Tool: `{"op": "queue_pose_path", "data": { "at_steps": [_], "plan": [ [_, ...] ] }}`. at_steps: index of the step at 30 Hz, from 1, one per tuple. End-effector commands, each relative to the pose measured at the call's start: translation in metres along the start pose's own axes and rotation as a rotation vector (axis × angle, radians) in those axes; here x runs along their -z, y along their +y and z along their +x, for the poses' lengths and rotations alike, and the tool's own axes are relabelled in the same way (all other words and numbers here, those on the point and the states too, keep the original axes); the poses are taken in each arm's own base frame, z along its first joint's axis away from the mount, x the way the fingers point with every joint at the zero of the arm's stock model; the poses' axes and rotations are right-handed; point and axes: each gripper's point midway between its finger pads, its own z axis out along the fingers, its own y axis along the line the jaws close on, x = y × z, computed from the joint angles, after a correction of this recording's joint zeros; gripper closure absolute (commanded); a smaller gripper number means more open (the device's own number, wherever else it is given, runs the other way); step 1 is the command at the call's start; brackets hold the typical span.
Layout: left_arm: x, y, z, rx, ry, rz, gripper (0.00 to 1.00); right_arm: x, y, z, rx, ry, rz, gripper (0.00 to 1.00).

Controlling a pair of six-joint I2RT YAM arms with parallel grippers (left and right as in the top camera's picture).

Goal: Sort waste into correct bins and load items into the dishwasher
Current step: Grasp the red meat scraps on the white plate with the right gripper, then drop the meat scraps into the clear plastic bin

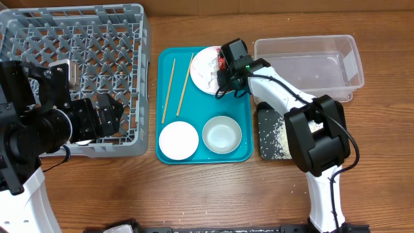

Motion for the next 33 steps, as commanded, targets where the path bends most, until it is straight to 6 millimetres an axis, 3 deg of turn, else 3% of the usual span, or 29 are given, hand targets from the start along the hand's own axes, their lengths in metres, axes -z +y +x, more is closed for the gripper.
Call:
{"op": "queue_pose_path", "data": {
  "at_steps": [1,4,9,14,16,23,26,28,29,30,32,33],
  "plan": [
    [0.000,-0.003,-0.001,-0.030,-0.001,0.012,0.00,0.006,0.002,-0.004,0.002,-0.012,0.010,0.96],
    [0.000,-0.003,-0.001,-0.030,-0.001,0.012,0.00,0.025,0.014,-0.013,0.004,-0.019,-0.040,0.96],
    [0.000,-0.003,-0.001,-0.030,-0.001,0.012,0.00,0.084,0.025,-0.045,-0.012,-0.103,-0.079,0.96],
    [0.000,-0.003,-0.001,-0.030,-0.001,0.012,0.00,0.139,0.016,-0.063,-0.053,-0.171,-0.083,0.96],
    [0.000,-0.003,-0.001,-0.030,-0.001,0.012,0.00,0.152,-0.006,-0.061,-0.089,-0.157,-0.057,0.96],
    [0.000,-0.003,-0.001,-0.030,-0.001,0.012,0.00,0.147,-0.100,-0.029,-0.228,-0.018,0.141,0.96],
    [0.000,-0.003,-0.001,-0.030,-0.001,0.012,0.00,0.148,-0.120,-0.019,-0.266,0.020,0.166,0.96],
    [0.000,-0.003,-0.001,-0.030,-0.001,0.012,0.00,0.147,-0.119,-0.014,-0.271,0.047,0.136,0.96],
    [0.000,-0.003,-0.001,-0.030,-0.001,0.012,0.00,0.147,-0.118,-0.012,-0.271,0.056,0.132,0.93],
    [0.000,-0.003,-0.001,-0.030,-0.001,0.012,0.00,0.147,-0.118,-0.009,-0.268,0.070,0.131,0.77],
    [0.000,-0.003,-0.001,-0.030,-0.001,0.012,0.00,0.147,-0.114,-0.003,-0.240,0.096,0.130,0.31],
    [0.000,-0.003,-0.001,-0.030,-0.001,0.012,0.00,0.147,-0.111,-0.001,-0.224,0.103,0.128,0.18]
  ]
}}
